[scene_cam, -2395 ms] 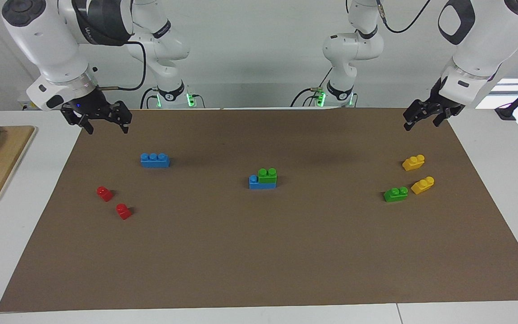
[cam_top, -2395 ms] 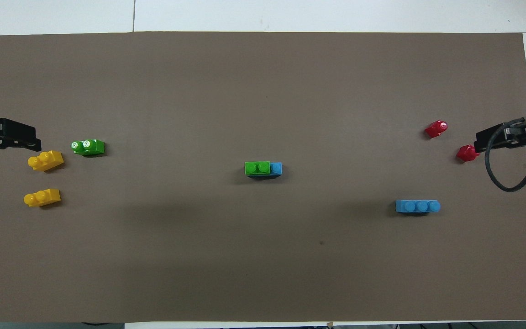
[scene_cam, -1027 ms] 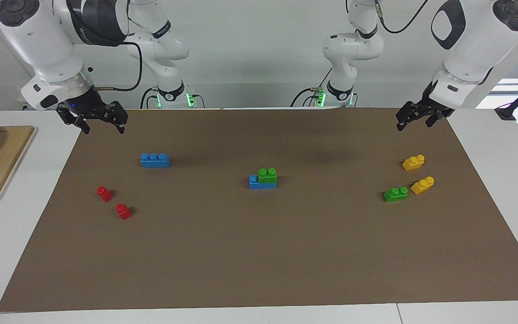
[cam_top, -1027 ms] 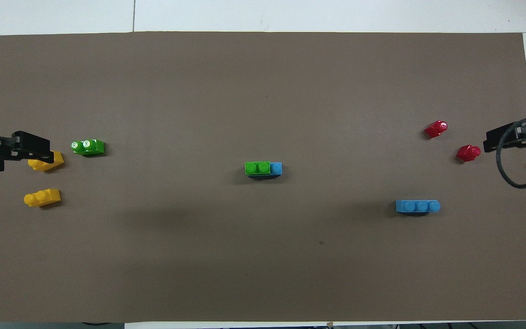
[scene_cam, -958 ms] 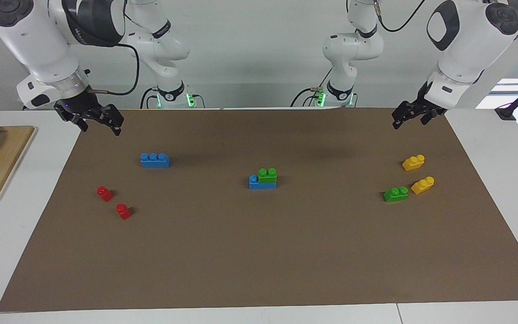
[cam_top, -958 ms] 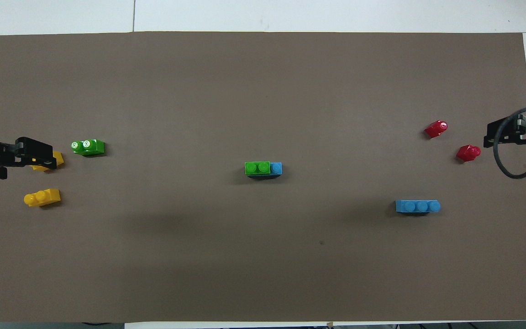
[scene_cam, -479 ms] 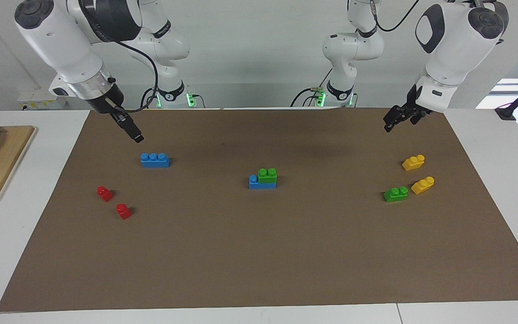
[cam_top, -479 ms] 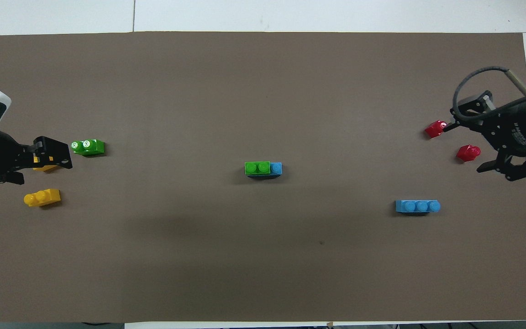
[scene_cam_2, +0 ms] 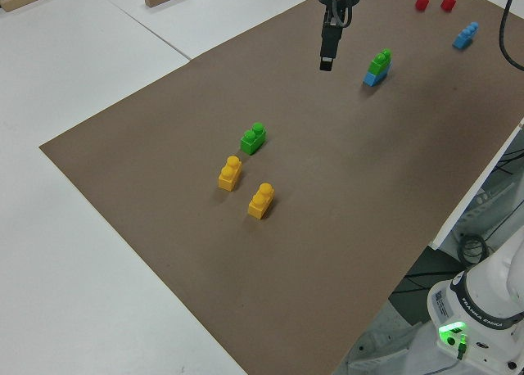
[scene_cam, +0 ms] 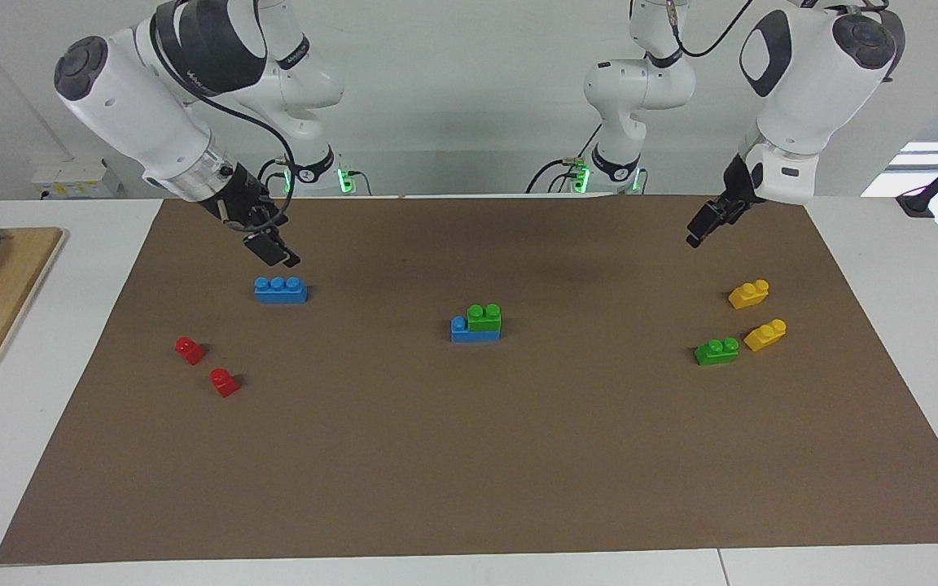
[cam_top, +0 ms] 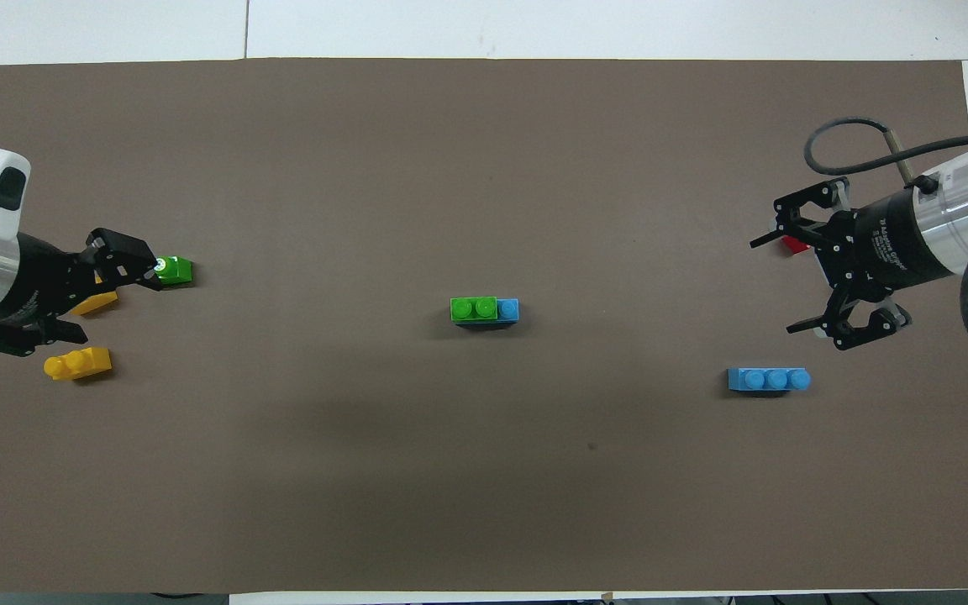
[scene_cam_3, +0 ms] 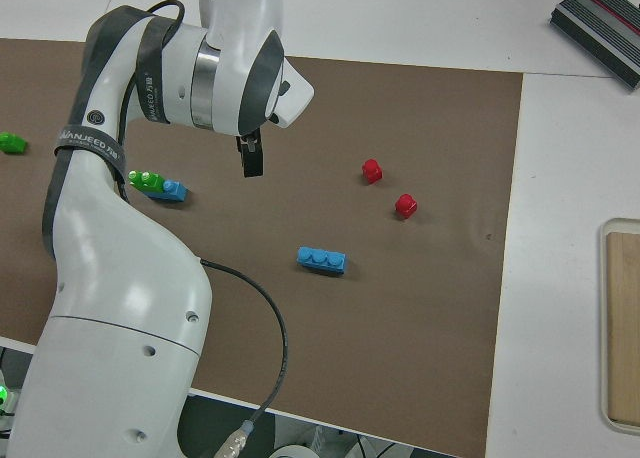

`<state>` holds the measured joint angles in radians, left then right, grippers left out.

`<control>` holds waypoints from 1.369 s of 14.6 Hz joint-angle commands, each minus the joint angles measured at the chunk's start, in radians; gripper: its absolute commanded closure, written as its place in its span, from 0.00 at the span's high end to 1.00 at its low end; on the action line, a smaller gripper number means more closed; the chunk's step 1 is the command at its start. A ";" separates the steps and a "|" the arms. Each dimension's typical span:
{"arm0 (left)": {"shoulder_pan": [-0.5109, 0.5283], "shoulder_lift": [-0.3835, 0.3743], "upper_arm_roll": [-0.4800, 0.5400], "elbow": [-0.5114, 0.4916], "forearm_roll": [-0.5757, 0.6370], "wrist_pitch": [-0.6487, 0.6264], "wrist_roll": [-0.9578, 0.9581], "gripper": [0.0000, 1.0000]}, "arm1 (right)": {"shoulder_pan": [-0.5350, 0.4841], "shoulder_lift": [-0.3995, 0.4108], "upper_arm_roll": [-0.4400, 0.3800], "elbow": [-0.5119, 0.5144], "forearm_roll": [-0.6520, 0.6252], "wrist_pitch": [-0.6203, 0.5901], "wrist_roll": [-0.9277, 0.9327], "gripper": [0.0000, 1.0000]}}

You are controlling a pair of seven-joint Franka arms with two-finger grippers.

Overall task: Remove green block with left arm and hold with right
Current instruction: 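Move both grippers toward the joined green and blue block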

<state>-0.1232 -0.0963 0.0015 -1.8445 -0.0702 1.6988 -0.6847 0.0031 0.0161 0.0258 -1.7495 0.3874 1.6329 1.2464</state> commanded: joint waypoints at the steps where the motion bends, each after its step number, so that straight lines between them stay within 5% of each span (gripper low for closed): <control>1: -0.061 -0.013 0.006 -0.053 -0.011 0.064 -0.212 1.00 | 0.000 0.005 0.006 -0.013 0.057 0.025 0.051 0.98; 14: -0.162 0.075 0.002 -0.015 -0.095 0.153 -0.920 1.00 | 0.060 -0.001 0.008 -0.028 0.096 0.038 0.100 0.98; 20: -0.256 0.228 -0.003 0.094 -0.114 0.223 -1.146 1.00 | 0.055 -0.016 0.008 -0.083 0.134 0.060 0.105 0.98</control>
<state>-0.3405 0.0527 -0.0106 -1.8225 -0.1709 1.8925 -1.7303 0.0694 0.0274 0.0291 -1.7682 0.4931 1.6524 1.3408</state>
